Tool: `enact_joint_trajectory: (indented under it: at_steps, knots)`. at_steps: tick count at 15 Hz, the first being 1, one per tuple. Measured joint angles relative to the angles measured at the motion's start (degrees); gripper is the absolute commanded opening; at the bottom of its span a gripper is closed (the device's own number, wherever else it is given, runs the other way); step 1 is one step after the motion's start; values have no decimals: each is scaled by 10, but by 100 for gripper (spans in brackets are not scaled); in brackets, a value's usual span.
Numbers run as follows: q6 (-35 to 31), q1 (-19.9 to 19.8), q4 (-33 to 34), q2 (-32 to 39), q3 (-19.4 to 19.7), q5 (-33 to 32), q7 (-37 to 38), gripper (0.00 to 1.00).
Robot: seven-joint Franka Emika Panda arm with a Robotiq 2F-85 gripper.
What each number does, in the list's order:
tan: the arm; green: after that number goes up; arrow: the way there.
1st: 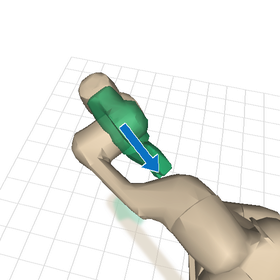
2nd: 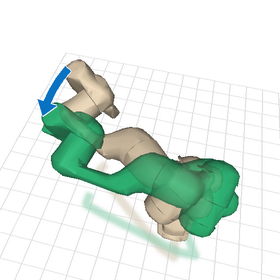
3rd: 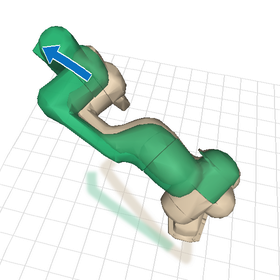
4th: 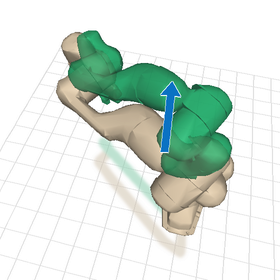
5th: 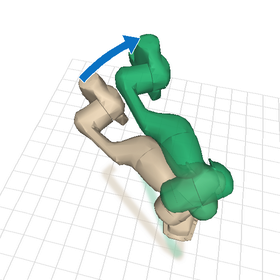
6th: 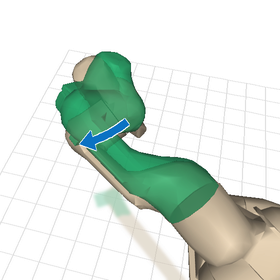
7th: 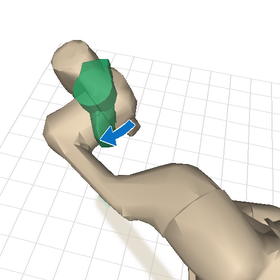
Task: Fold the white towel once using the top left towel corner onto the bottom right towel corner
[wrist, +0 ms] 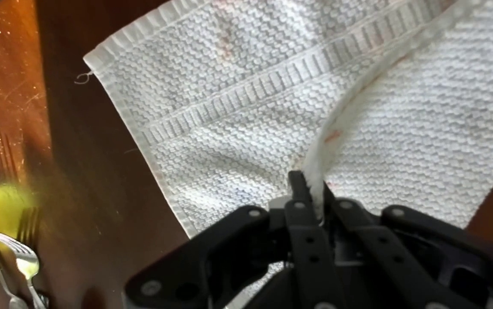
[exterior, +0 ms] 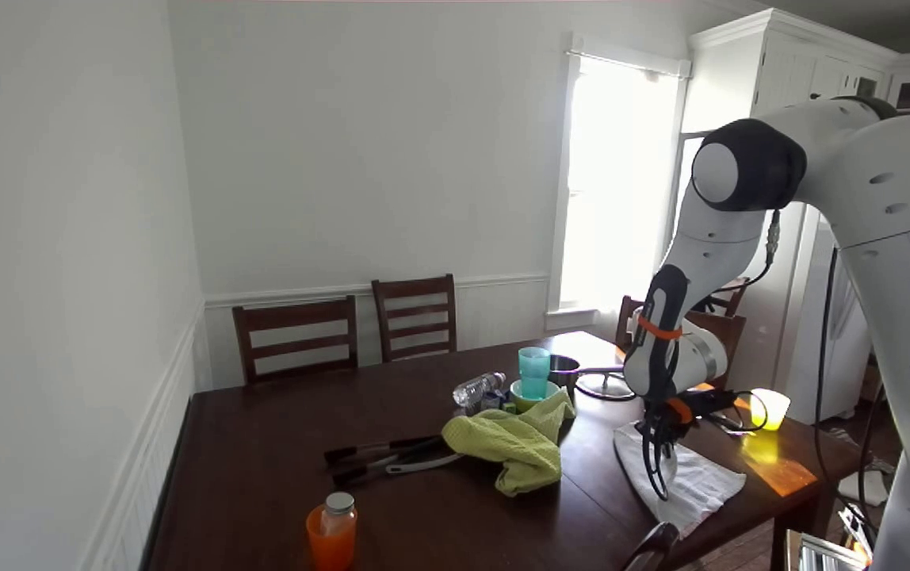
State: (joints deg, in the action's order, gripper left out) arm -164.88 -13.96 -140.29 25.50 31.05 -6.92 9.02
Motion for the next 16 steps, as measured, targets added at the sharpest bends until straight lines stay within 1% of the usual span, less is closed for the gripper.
enact_joint_trajectory:
  at_steps: [2,6,12,16]
  knots:
    - [-20,-8,-8,3,2,0,-15,1]
    - [-37,-23,-23,9,4,0,-41,1]
    - [-45,-31,-36,11,34,0,-68,1]
    - [-49,-33,-36,11,45,0,-89,1]
